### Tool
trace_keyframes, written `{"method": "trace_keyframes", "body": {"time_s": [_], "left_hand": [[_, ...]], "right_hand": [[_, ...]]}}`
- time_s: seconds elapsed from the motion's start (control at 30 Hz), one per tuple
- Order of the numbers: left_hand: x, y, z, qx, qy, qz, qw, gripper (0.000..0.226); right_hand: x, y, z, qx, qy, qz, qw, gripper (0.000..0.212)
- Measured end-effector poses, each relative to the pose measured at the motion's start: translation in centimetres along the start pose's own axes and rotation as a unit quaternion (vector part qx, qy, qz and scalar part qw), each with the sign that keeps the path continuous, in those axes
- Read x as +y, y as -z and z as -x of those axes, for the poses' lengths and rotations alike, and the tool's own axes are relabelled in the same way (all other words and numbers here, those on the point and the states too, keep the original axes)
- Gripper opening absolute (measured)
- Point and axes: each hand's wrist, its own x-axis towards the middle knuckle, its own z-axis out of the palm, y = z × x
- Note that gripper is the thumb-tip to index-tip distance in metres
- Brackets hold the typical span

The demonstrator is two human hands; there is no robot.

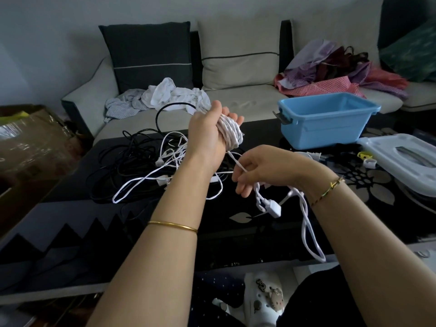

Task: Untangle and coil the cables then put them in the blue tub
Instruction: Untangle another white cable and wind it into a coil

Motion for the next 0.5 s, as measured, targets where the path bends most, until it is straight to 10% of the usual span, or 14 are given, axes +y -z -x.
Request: {"method": "trace_keyframes", "body": {"time_s": [0.5], "left_hand": [[-1.7, 1.0, -0.9, 0.082, -0.257, -0.489, 0.83, 0.014]], "right_hand": [[2.0, 1.6, 0.4, 0.055, -0.057, -0.089, 0.993, 0.02]]}}
